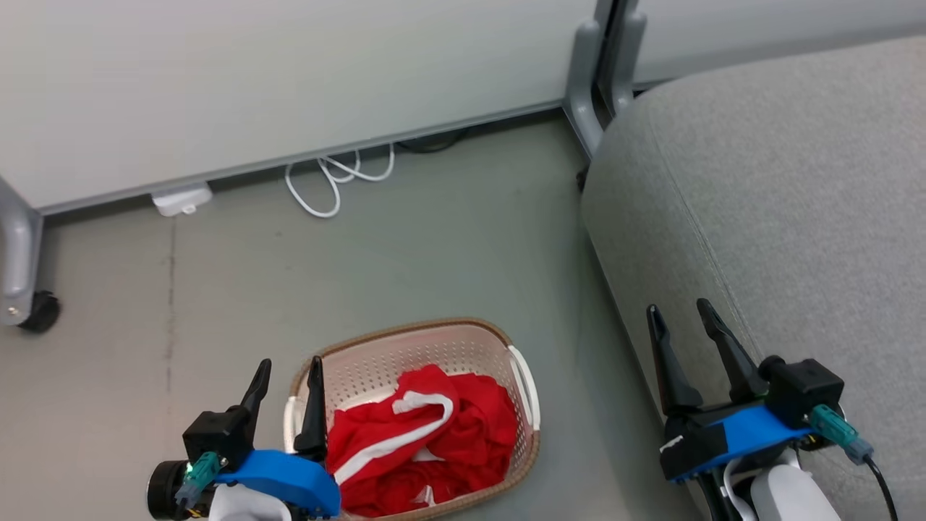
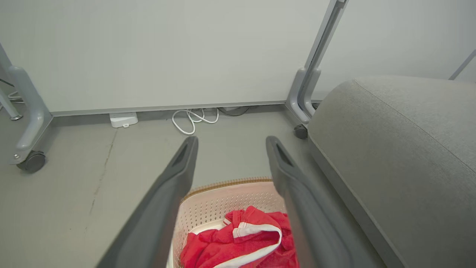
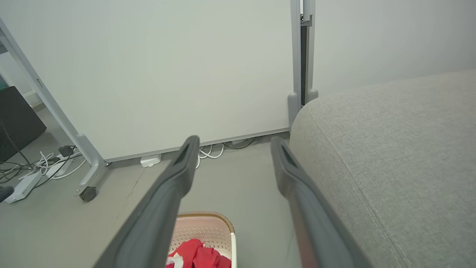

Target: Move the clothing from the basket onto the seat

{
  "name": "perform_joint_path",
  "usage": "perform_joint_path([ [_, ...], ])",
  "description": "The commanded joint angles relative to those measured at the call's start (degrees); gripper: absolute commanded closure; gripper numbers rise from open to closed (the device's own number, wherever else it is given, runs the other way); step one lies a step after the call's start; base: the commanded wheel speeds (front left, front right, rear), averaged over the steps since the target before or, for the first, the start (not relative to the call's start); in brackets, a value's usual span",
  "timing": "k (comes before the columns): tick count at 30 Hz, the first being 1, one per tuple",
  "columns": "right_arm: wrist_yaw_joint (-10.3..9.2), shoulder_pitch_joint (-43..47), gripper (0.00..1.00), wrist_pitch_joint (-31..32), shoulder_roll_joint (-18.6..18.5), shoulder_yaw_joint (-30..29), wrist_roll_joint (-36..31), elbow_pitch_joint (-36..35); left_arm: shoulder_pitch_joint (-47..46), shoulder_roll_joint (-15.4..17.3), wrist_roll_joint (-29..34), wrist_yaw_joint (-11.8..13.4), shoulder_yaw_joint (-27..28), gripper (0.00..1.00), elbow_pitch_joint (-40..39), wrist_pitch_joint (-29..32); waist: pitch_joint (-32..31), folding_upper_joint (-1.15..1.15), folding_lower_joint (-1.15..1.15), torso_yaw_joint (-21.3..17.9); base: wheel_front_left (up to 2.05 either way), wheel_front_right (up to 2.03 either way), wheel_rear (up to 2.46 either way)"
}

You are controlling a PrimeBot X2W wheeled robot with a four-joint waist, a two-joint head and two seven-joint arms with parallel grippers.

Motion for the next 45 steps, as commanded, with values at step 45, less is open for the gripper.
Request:
perform_joint_path([
  [45, 0.01, -13.9, 0.00, -0.4, -0.2, 11.4, 5.5, -10.3, -31.0, 10.3, 0.8, -0.5, -17.0, 0.00, 36.9, 0.0, 37.5, 0.00, -0.01, -17.0, 0.00, 0.00, 0.00],
])
